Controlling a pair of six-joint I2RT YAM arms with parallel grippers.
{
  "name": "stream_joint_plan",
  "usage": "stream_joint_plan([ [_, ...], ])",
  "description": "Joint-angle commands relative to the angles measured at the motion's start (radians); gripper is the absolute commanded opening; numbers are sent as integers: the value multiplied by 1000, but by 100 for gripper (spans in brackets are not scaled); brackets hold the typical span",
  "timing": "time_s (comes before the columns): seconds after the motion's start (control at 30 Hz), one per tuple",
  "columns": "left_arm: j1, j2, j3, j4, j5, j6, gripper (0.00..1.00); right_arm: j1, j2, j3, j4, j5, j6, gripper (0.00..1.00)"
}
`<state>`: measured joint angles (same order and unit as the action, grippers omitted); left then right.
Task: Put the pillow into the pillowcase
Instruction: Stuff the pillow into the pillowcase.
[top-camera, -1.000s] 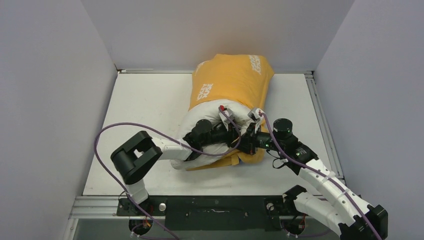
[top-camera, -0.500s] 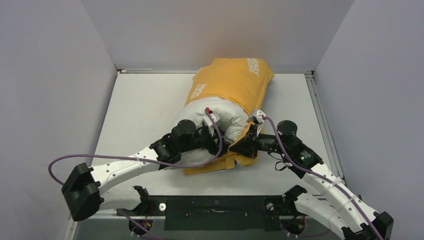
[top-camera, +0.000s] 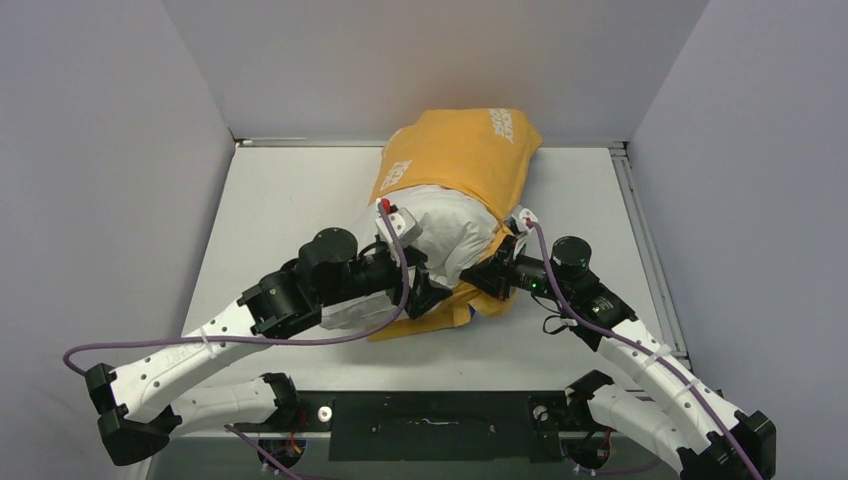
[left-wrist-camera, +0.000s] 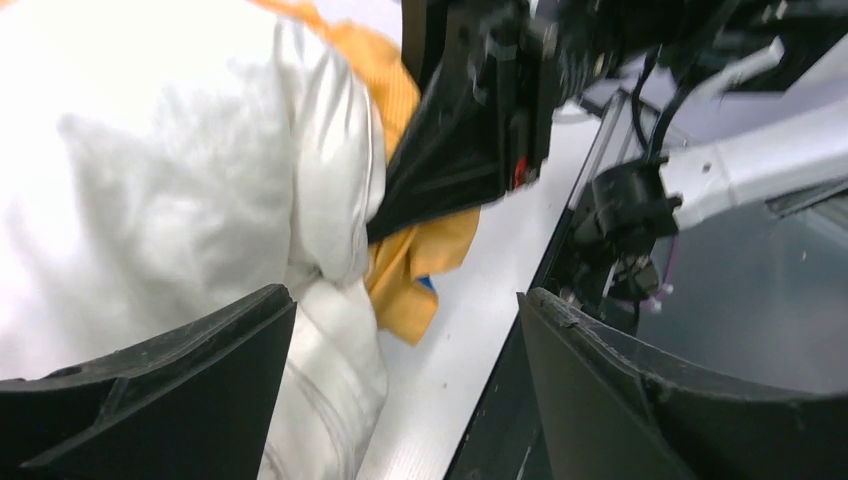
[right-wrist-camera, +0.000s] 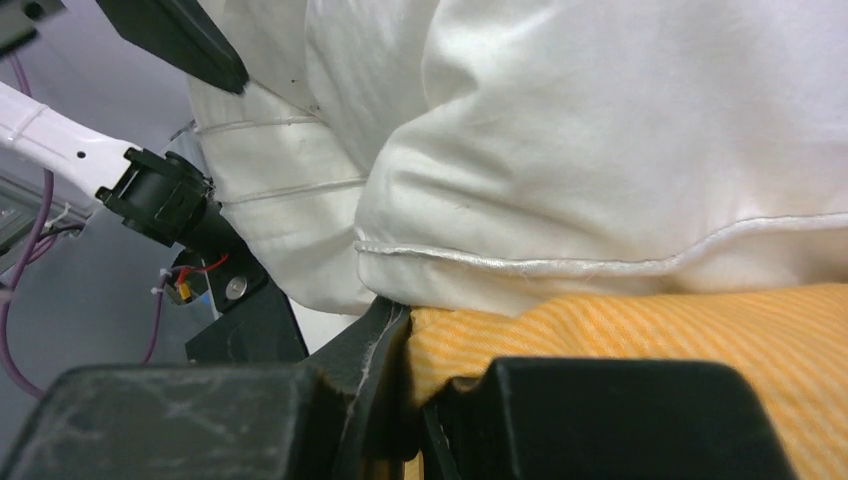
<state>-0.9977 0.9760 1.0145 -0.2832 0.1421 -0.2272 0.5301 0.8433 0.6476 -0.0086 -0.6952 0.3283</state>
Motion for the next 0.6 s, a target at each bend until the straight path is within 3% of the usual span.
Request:
stream_joint_plan([
  [0.0,9,95,158,-10,-52,-27,80,-12,-22,6,177,33,18,5],
  [0.1,30,197,221,6,-115,-38,73,-12,-36,6,166,34,19,5],
  [0.27,77,399,253,16,-43,-43,61,-12,-62,15,141,41,19,5],
  [0.4,87,490,169,121,81,-57,45,-13,-99,35,113,51,20,5],
  [0.57,93,577,51,319,196,-94,33,-15,-154,49,136,23,64,5],
])
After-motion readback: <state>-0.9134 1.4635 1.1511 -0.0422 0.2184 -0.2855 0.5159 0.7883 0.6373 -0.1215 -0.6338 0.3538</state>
